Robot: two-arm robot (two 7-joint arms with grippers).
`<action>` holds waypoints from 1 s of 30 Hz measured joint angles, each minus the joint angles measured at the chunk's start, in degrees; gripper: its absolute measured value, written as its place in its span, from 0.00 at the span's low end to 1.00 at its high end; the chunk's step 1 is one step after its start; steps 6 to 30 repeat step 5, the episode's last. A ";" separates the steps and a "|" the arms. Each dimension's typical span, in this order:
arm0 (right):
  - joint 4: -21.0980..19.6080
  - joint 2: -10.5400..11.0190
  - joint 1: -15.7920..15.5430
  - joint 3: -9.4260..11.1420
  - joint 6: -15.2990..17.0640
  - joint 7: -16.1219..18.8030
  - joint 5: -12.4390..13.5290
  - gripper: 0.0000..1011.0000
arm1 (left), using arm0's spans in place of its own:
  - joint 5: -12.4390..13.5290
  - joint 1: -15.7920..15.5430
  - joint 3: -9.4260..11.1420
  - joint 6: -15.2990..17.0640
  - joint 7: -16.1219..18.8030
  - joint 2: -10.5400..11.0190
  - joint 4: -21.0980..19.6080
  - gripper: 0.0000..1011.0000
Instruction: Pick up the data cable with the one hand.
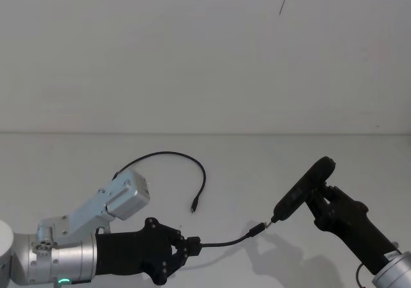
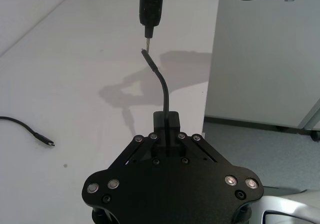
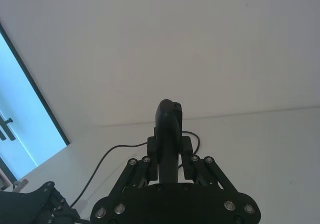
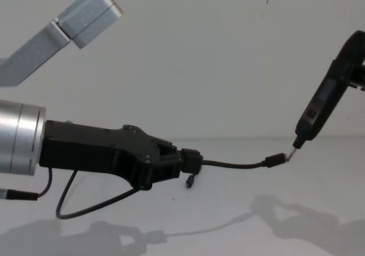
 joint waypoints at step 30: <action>0.12 0.18 0.12 -0.09 -0.04 0.09 0.32 0.27 | 0.00 0.00 0.00 0.00 0.00 0.00 0.00 0.04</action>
